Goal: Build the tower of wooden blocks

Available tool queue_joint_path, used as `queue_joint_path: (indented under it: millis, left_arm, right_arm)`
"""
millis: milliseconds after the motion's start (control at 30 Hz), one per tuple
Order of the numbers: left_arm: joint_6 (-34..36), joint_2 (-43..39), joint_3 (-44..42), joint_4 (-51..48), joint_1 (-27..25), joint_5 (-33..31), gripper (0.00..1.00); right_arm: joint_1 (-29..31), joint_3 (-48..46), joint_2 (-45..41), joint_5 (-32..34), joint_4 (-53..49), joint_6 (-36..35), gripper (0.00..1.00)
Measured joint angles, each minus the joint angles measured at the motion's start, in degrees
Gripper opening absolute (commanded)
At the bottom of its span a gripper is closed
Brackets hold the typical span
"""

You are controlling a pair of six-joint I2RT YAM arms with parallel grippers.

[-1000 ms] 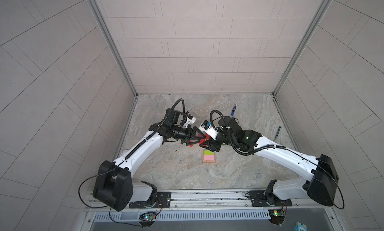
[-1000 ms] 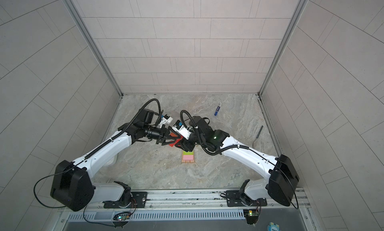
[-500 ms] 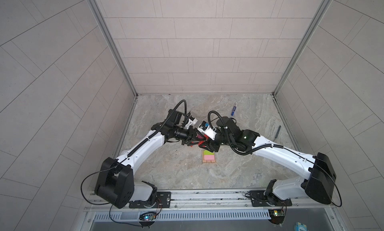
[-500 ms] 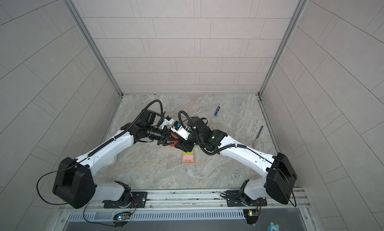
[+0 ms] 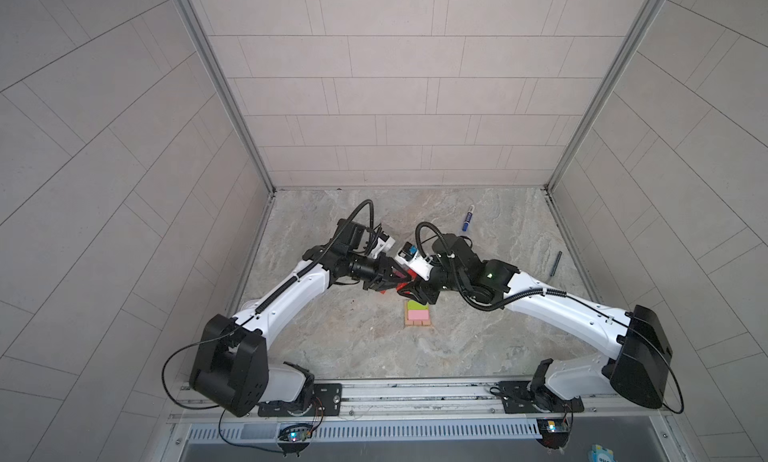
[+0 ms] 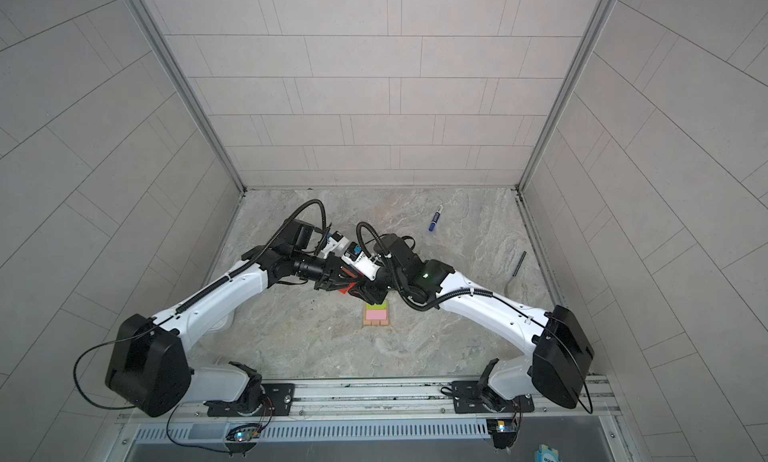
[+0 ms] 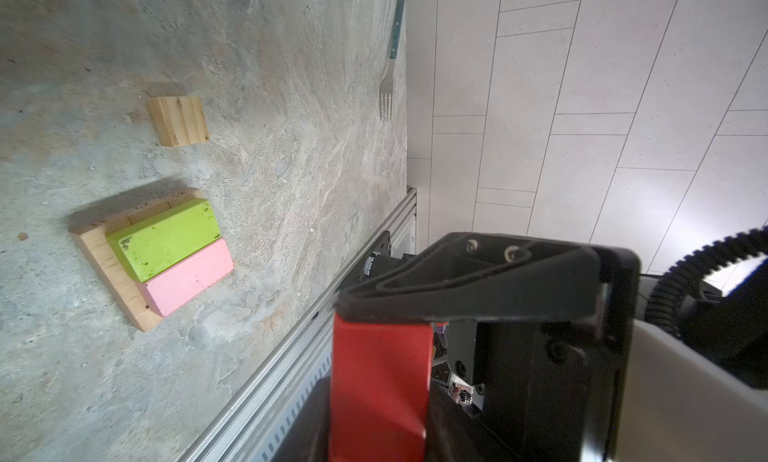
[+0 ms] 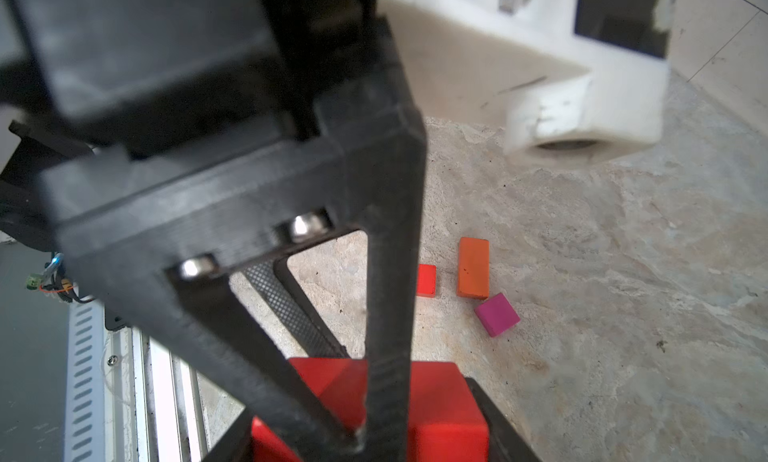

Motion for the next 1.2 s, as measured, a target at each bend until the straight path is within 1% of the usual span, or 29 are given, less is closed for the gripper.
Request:
queue_joint_path:
  millis: [100, 233, 333, 433, 567, 733, 933, 1200]
  left_arm:
    - [-1.1, -0.8, 0.0, -0.5, -0.1, -2.7, 0.2]
    - [-2.8, -2.6, -0.1, -1.0, -0.5, -8.2, 0.19]
    - [-4.0, -3.8, -0.7, -1.7, -1.1, -13.6, 0.18]
    - [-5.2, -4.2, -1.8, -2.2, -2.2, -19.2, 0.17]
    - [-6.3, -4.2, -2.5, -3.8, -4.5, -26.8, 0.15]
    - [-8.1, -4.3, -2.5, -4.6, -10.4, -37.2, 0.14]
    - [-11.1, -4.2, -2.6, -4.3, -17.6, -47.1, 0.13]
    - [-15.3, -2.2, -3.8, -2.4, -24.2, -56.8, 0.13]
  right_arm:
    - [0.2, -1.8, -0.8, 2.7, 1.1, 1.9, 0.8]
    - [0.0, -5.4, -3.8, 5.8, 1.5, 5.7, 0.91]
    - [-0.4, -8.1, -7.6, 8.3, 1.3, 9.3, 0.94]
    - [-0.9, -9.7, -11.5, 12.1, -0.4, 12.7, 0.95]
    - [-1.7, -9.9, -13.4, 18.4, -4.0, 17.5, 0.96]
    - [-3.2, -13.4, -14.3, 24.5, -7.6, 24.3, 0.97]
    - [-5.9, -18.3, -17.7, 27.0, -10.4, 30.0, 0.97]
    - [-8.5, -19.8, -21.9, 27.3, -11.7, 32.4, 0.97]
